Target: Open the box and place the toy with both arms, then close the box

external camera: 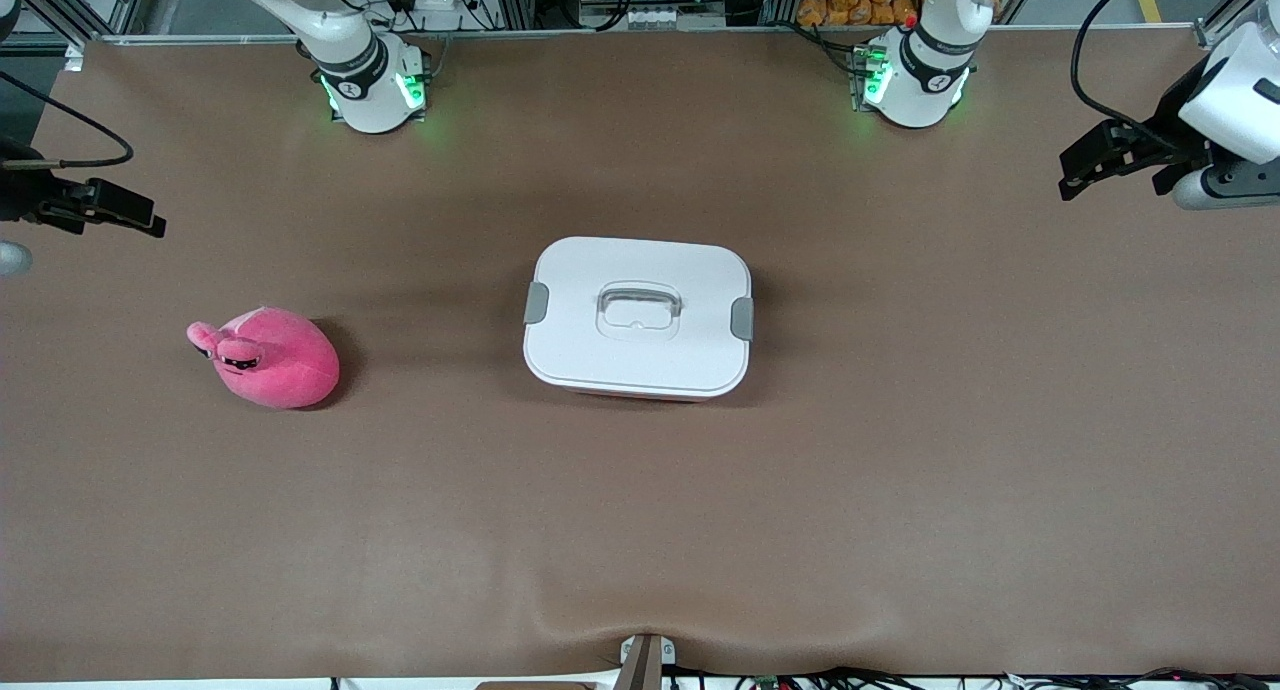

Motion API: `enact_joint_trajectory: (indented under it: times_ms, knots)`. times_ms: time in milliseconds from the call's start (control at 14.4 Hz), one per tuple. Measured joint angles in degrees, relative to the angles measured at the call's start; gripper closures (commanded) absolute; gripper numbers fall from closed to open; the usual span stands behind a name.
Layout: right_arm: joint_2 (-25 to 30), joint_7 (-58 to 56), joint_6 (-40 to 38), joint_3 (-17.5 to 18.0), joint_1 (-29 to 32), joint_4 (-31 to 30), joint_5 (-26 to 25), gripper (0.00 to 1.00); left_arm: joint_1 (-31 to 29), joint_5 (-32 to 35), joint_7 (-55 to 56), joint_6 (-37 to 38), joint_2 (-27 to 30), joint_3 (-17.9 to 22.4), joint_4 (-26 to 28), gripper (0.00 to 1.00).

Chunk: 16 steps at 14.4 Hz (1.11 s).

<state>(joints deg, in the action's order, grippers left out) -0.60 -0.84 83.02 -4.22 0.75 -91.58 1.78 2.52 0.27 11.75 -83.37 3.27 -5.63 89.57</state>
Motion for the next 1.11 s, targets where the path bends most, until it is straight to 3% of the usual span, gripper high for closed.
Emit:
enact_joint_trajectory:
  times_ms: [487, 1113]
  knots:
    - [0.0, -0.78, 0.01, -0.02, 0.02, -0.42, 0.0, 0.0, 1.87, -1.58, 10.69, 0.0, -1.53, -3.22, 0.54, 0.0]
    - [0.0, -2.04, 0.0, -0.17, 0.36, -0.48, 0.0, 0.0, 2.34, -1.63, 31.1, -3.47, -6.21, -14.05, 0.6, 0.0]
